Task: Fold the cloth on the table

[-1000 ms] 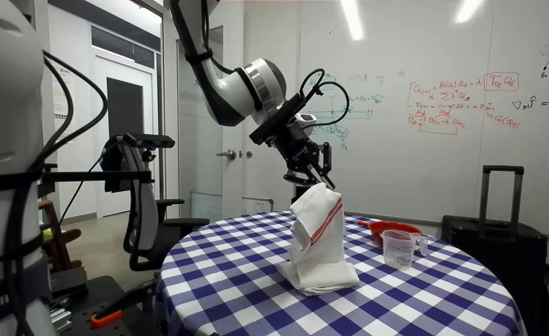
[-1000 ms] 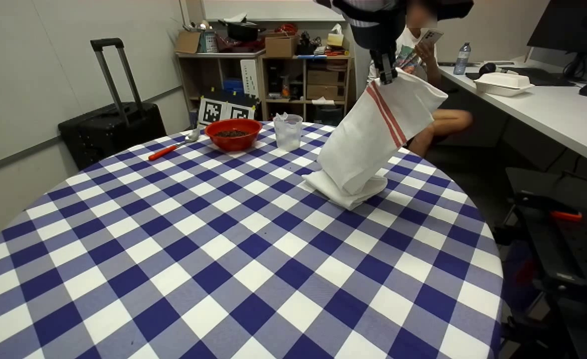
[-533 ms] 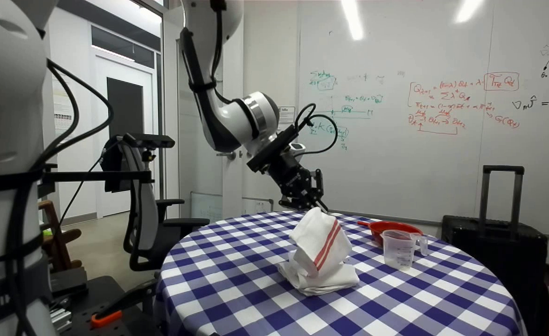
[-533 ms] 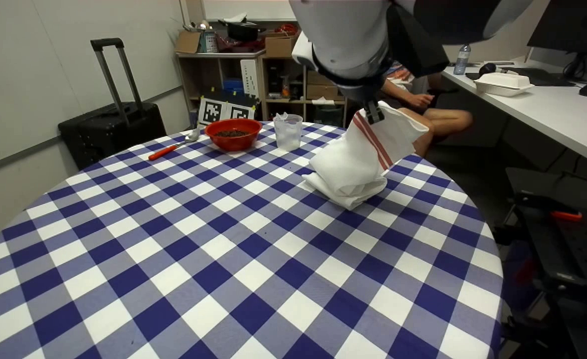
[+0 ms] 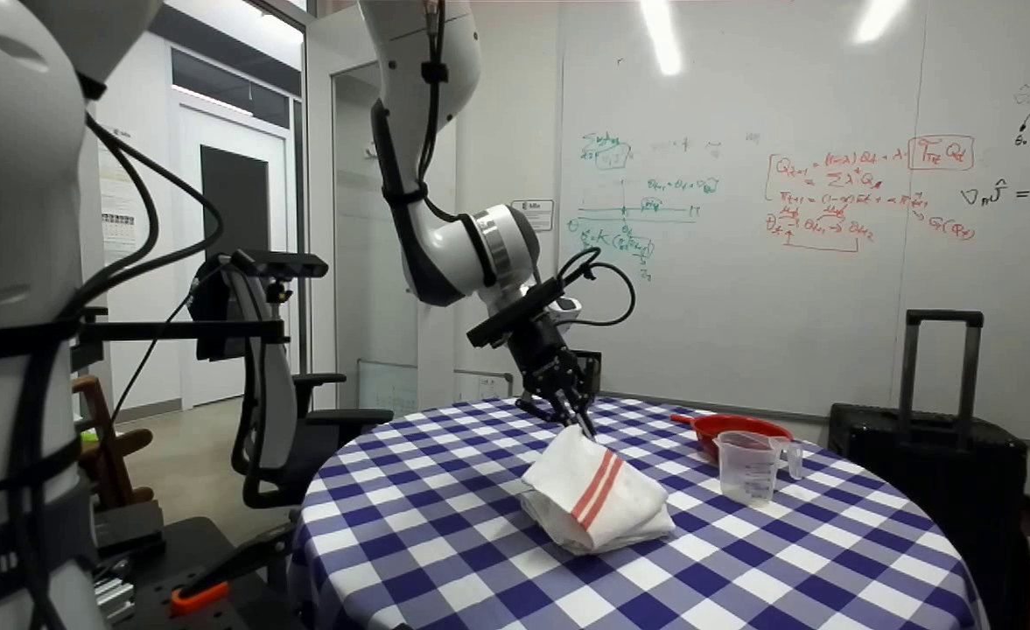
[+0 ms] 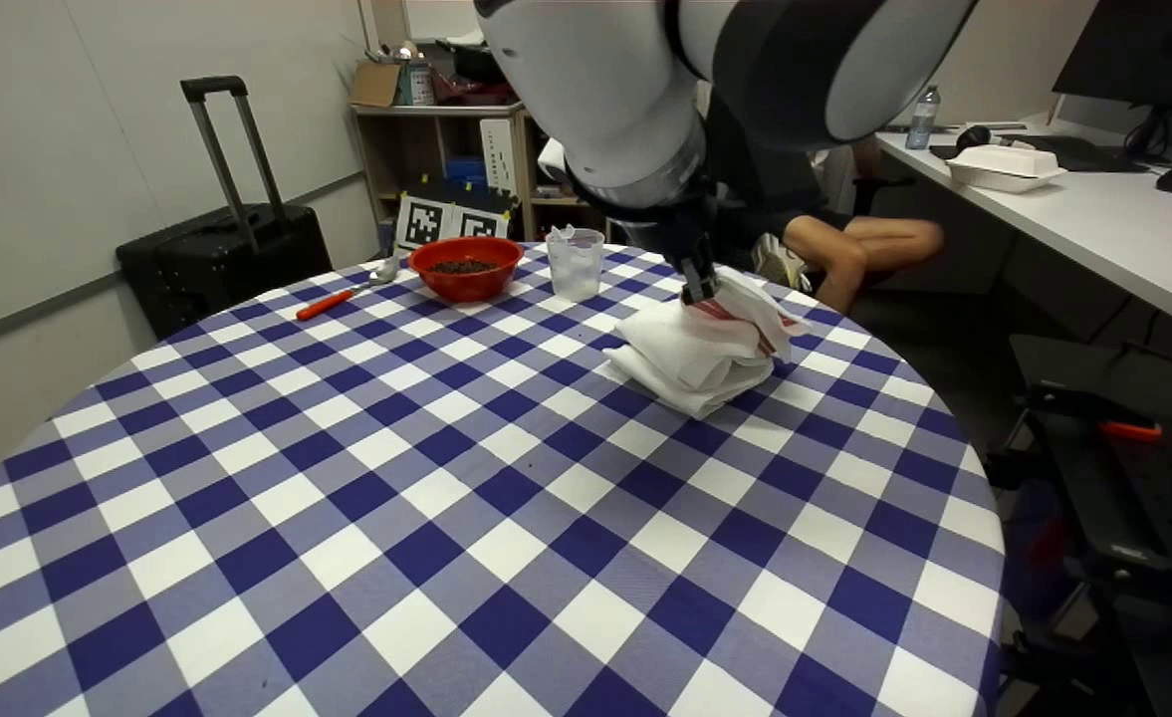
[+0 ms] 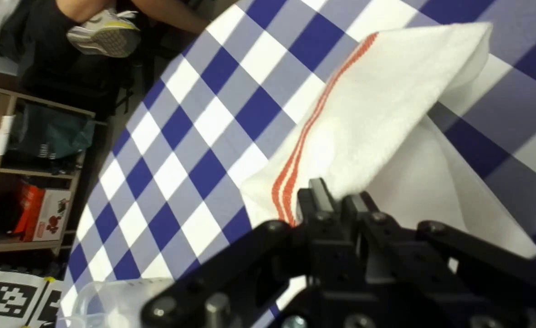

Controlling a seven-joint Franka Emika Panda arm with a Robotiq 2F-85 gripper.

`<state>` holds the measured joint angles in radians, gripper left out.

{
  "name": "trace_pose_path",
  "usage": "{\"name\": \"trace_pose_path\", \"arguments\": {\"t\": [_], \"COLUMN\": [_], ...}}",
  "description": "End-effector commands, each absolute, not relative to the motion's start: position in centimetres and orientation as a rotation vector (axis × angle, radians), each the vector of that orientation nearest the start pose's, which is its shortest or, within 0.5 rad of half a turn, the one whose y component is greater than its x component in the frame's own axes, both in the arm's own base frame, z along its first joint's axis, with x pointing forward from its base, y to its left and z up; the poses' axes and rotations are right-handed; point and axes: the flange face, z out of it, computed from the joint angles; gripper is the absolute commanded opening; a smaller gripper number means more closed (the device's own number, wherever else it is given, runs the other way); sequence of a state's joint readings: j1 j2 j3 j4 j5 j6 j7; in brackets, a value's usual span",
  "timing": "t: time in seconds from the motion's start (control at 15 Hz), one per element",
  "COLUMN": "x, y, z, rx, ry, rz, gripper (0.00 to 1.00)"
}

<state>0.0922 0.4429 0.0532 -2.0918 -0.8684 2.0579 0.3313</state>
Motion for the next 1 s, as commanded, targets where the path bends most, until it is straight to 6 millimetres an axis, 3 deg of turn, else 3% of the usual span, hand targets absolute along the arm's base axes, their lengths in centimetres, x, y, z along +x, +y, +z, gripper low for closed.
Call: {"name": "trace_pose_path", "arguments": {"t": [0.0,0.27,0.47,0.93], "x": [56.6,58.4,59.5,59.9], "y": [6.4,9.1,9.0,2.6], "z": [19.5,19.5,18.9,16.0], "rx": [2.553,2.702,2.736,2.642], "ry": [0.476,0.431,0.404,0.322], "rz": [-0.32,-0.253,-0.195,-0.238], "gripper": [0.02,0.02,0.02,0.02]}}
